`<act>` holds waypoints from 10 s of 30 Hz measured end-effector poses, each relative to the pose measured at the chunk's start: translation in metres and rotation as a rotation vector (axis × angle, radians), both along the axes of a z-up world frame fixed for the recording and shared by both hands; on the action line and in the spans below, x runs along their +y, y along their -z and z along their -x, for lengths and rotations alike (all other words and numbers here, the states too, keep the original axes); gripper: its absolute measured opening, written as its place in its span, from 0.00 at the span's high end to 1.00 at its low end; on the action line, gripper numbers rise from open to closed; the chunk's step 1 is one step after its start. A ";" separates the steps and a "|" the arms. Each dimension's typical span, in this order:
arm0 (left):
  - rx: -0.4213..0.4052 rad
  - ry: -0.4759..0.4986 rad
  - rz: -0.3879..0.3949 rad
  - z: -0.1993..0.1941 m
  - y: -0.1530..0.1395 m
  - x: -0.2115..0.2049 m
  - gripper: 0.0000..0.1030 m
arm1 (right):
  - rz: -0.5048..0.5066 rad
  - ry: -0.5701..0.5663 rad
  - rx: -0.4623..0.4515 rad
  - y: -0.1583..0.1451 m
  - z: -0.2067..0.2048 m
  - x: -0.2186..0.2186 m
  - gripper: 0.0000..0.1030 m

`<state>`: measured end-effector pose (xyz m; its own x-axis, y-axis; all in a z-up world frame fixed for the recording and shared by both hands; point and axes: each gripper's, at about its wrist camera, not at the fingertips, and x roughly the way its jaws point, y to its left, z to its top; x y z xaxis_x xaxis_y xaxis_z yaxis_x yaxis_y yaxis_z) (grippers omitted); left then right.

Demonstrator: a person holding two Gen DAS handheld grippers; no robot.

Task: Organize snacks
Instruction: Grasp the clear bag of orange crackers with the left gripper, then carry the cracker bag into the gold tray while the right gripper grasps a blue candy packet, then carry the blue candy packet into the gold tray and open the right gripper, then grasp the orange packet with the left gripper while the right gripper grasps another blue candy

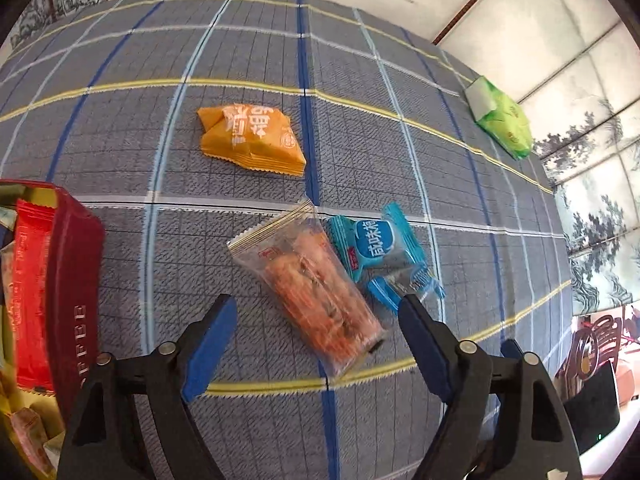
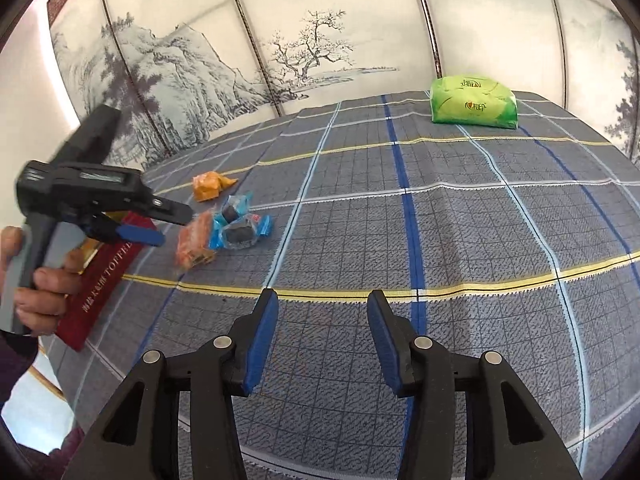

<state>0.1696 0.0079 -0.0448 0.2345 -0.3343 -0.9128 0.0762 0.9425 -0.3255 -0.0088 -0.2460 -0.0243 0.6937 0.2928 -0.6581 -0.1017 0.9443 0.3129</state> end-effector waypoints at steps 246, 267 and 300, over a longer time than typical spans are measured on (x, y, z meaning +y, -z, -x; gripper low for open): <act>-0.411 -0.409 -0.439 0.227 -0.045 0.306 0.18 | 0.031 -0.716 0.166 -0.040 -0.040 0.425 0.74; -0.445 -0.295 -0.404 0.220 -0.065 0.266 0.17 | 0.125 -0.132 0.071 -0.030 -0.026 0.169 0.63; -0.067 0.100 -0.272 -0.116 0.006 0.005 0.28 | 0.002 -0.014 0.020 0.001 -0.010 0.028 0.42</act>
<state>0.2857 0.0130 -0.0512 0.2760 -0.1035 -0.9556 0.1856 0.9812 -0.0526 0.0011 -0.2176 -0.0255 0.6760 0.3009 -0.6727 -0.1081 0.9435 0.3133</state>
